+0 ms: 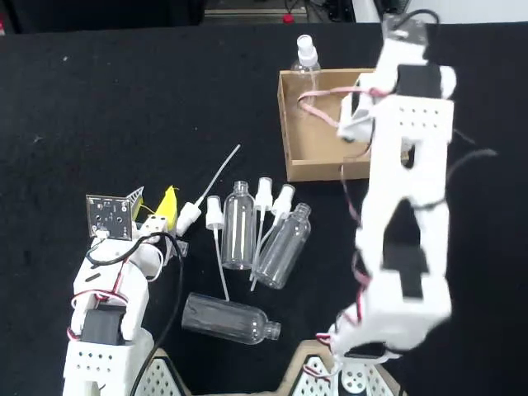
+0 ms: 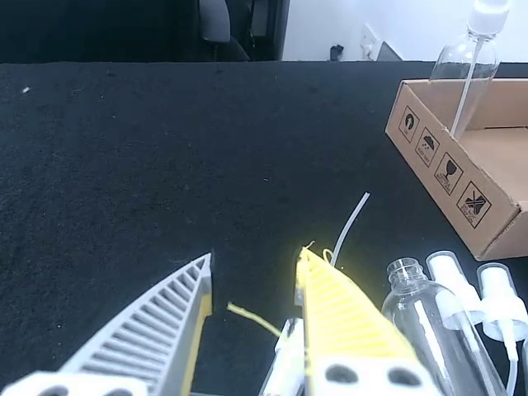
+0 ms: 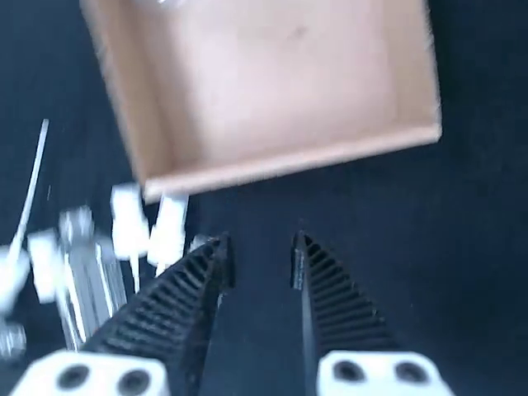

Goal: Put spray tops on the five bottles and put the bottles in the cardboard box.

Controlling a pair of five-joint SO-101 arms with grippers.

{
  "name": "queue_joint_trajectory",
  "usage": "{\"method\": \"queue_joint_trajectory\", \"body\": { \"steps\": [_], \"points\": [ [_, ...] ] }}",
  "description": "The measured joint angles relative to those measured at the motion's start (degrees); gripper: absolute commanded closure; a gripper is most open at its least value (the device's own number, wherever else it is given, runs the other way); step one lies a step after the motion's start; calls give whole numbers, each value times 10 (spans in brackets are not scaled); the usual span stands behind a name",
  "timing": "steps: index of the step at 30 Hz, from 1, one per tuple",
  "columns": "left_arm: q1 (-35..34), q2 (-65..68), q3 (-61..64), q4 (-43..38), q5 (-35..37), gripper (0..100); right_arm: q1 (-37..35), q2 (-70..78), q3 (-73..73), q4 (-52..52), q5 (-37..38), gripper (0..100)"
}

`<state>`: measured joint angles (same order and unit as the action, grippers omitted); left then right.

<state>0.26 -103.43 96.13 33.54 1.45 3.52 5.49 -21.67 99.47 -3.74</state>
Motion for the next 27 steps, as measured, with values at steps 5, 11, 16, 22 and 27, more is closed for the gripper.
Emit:
{"method": "queue_joint_trajectory", "body": {
  "steps": [5, 11, 16, 22, 27],
  "points": [
    [0, 0, 0, 0, 0, 836, -51, -159, 202, -15, 91, 878],
    [-20, 0, 0, -3, 0, 834, -158, -328, 417, -48, 162, 877],
    [-113, 0, 0, -40, 0, 837, -270, -427, 542, -86, 207, 877],
    [-160, 0, 0, -60, 0, 837, -434, -476, 640, -108, 215, 784],
    [-181, 0, 0, -60, 0, 837, -507, -477, 690, -141, 214, 738]
  ]
}}
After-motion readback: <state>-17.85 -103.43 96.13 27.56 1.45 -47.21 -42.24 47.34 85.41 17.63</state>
